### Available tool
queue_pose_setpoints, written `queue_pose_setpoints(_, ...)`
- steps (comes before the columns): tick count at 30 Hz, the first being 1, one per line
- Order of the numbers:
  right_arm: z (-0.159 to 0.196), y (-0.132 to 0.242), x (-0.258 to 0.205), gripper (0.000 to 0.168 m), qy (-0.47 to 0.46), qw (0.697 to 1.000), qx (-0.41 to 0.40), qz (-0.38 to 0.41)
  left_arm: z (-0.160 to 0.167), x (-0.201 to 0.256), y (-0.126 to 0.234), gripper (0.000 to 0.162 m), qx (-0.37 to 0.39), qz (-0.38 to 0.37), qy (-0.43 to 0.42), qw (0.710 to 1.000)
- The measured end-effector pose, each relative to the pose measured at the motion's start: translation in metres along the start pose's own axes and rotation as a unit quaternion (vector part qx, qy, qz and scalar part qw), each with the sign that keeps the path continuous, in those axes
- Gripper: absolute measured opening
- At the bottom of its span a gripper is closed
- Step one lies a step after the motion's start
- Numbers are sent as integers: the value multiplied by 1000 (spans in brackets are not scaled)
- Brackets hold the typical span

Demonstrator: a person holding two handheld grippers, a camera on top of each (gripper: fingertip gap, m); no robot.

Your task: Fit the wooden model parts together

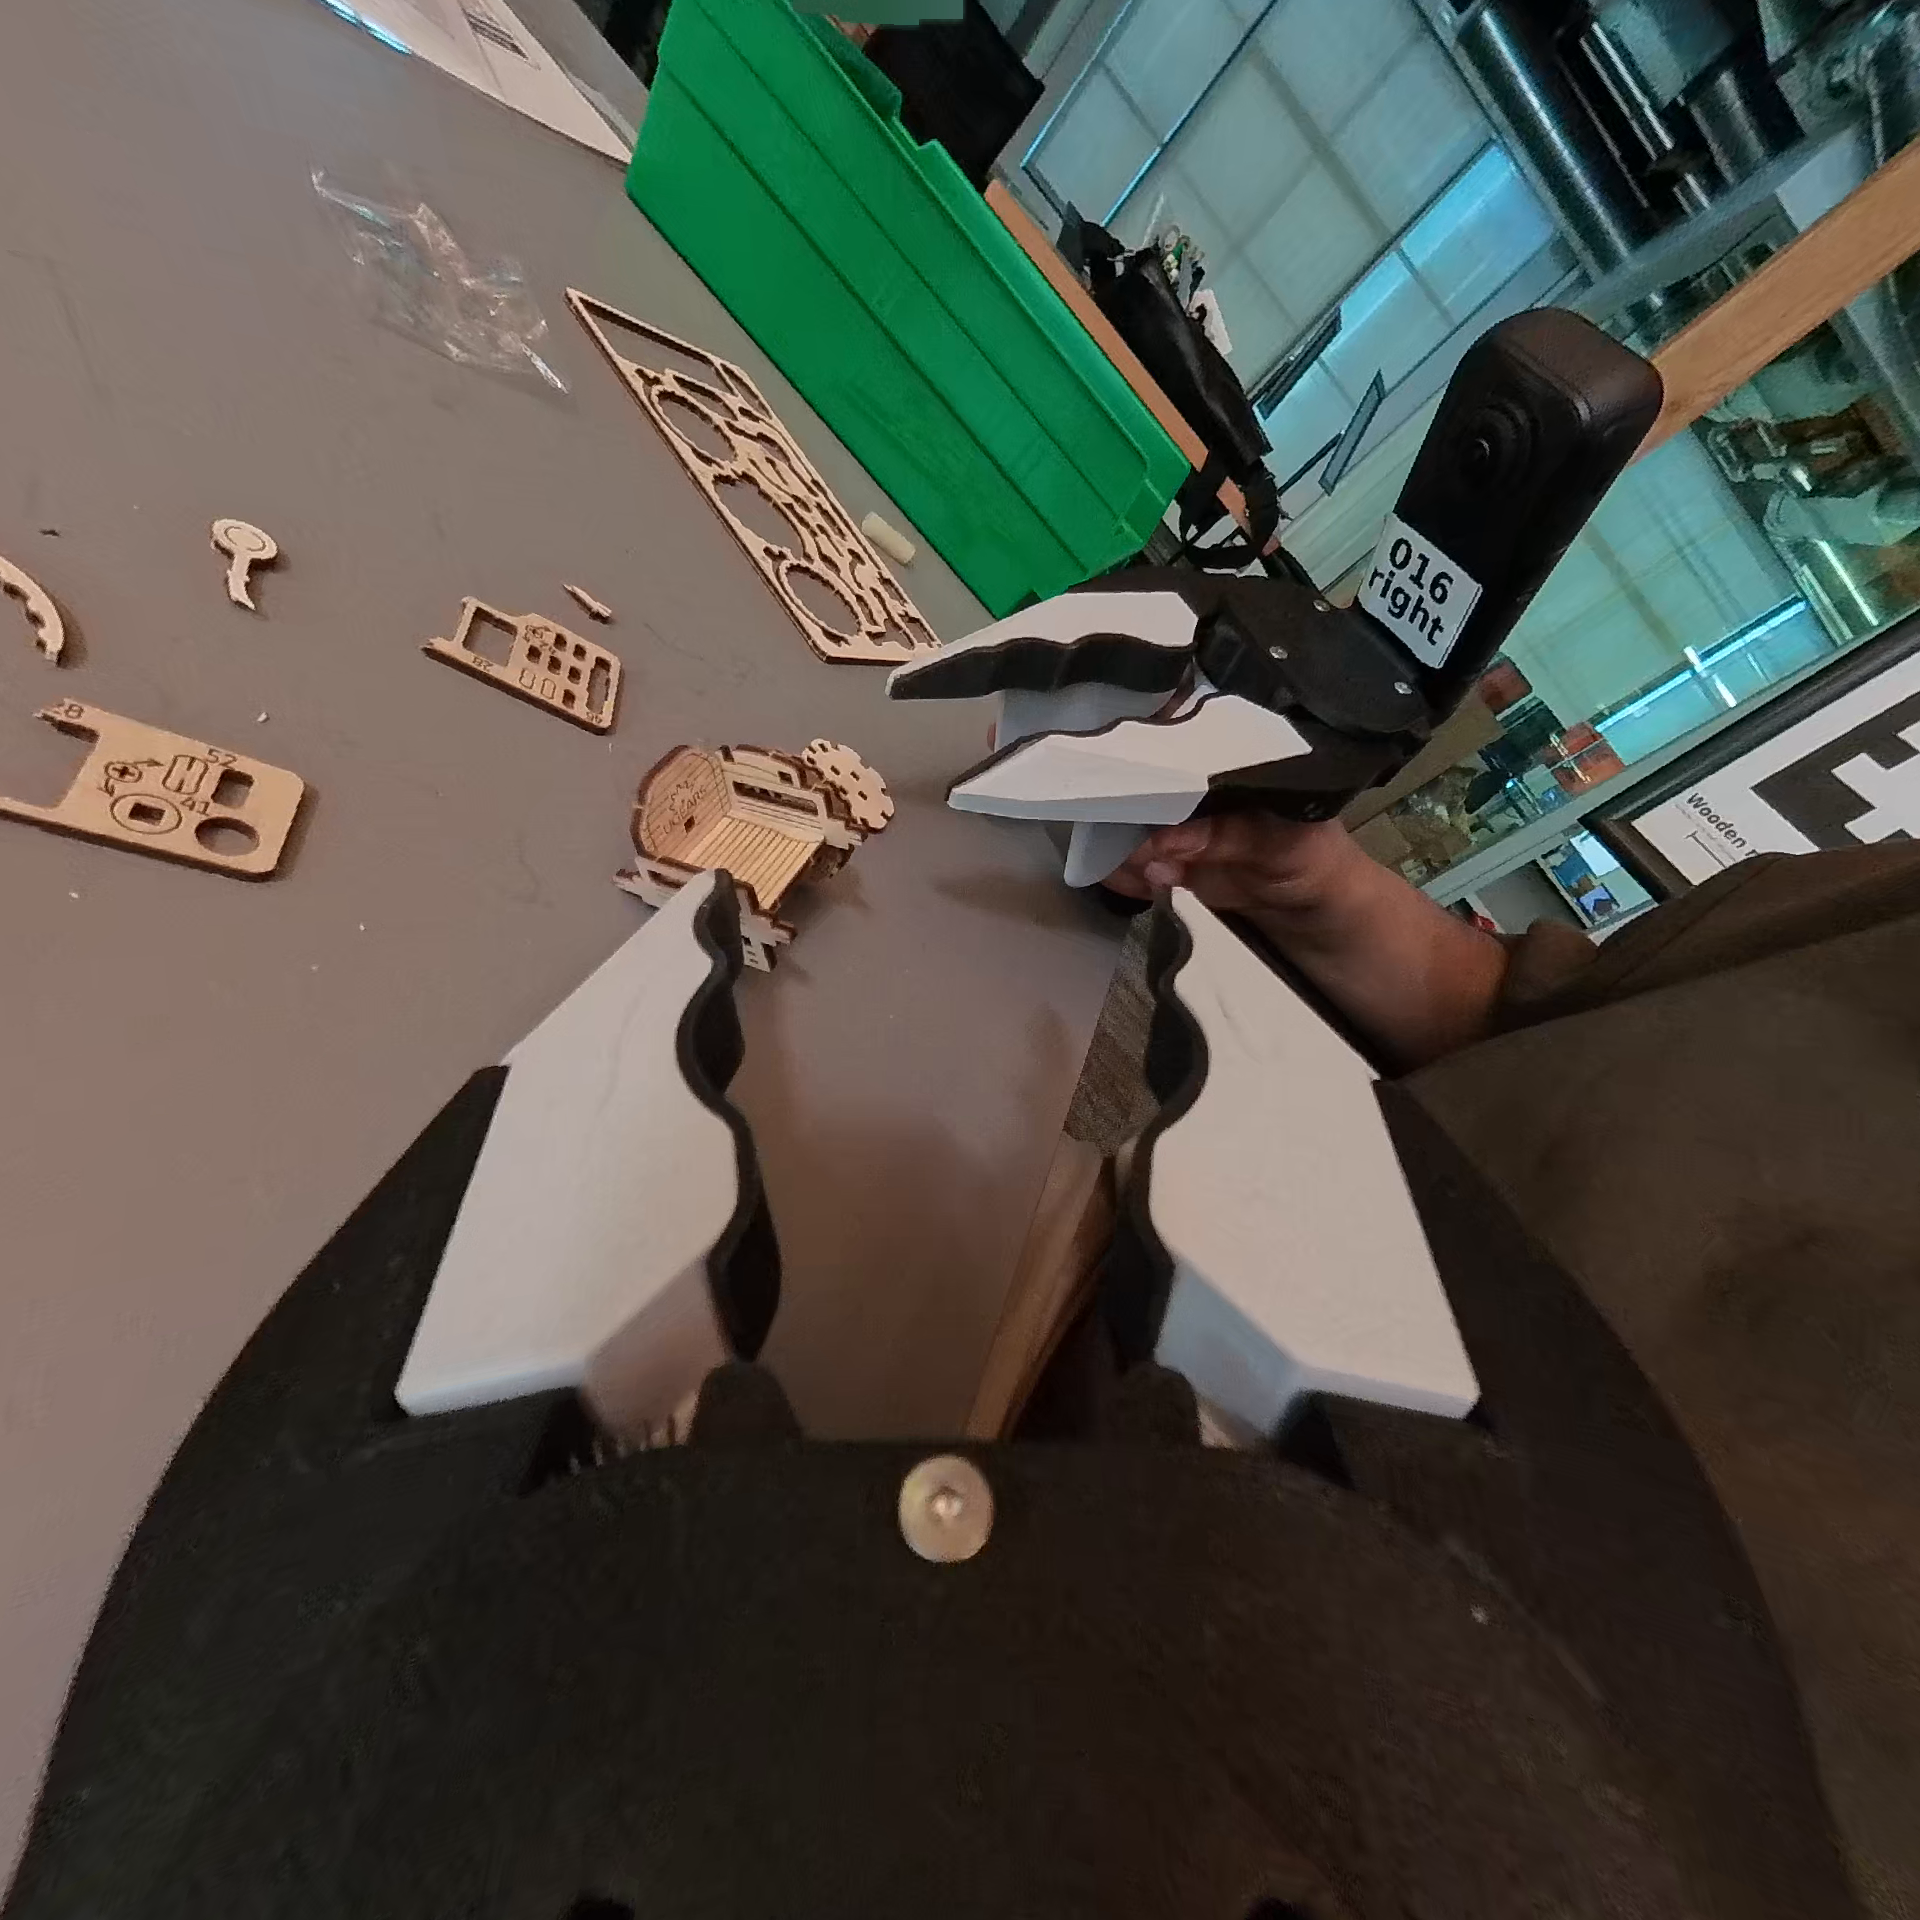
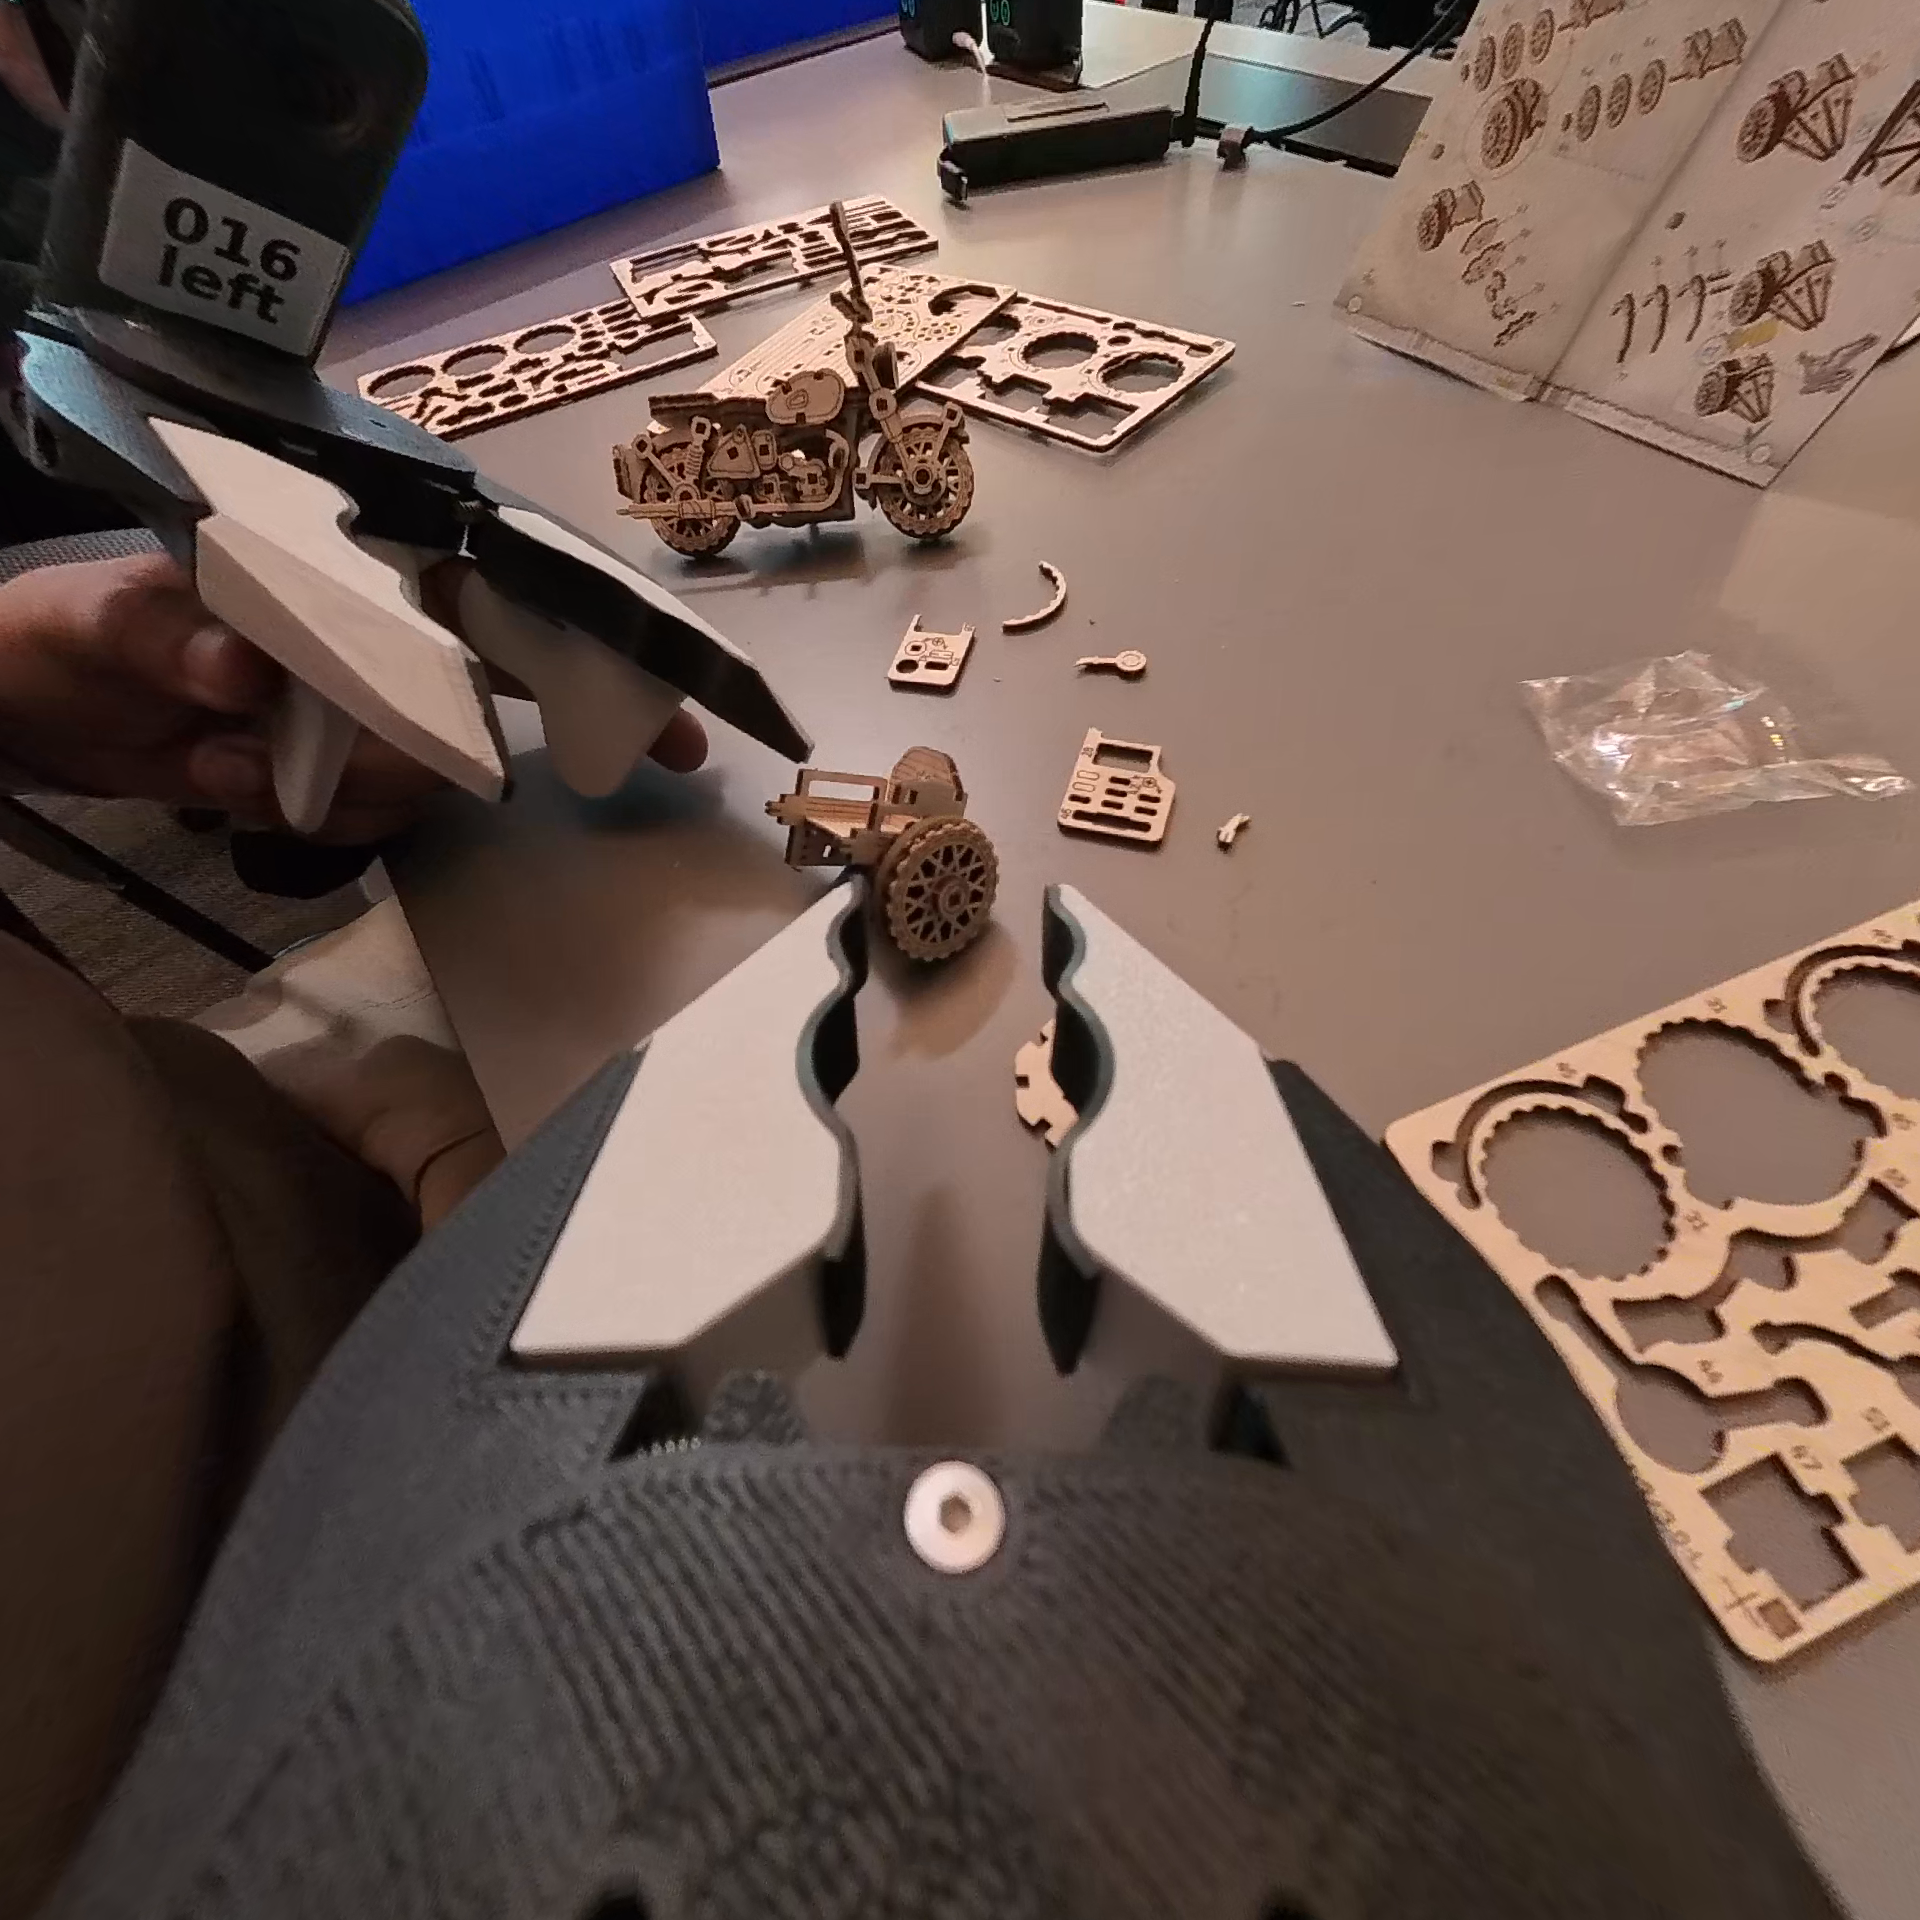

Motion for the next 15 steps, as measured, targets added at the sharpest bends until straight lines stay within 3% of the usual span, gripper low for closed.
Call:
queue_pose_setpoints(10,0,-1,0,32,-4,1000,-1,-5,0,-1,0,76,-1,-6,7,1000)
queue_pose_setpoints(15,-3,-7,-9,43,-90,992,22,-87,3,-4,-2,69,-16,-29,13,999)
Point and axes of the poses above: each gripper's, where its closed fingertips meet, y back along the fingers, z out of its underside, x = y × z across the jaws, the point moved 9 cm from there along y, back along the fingers, and after that the axes turned 13 degrees about y, right-handed, at the moved point
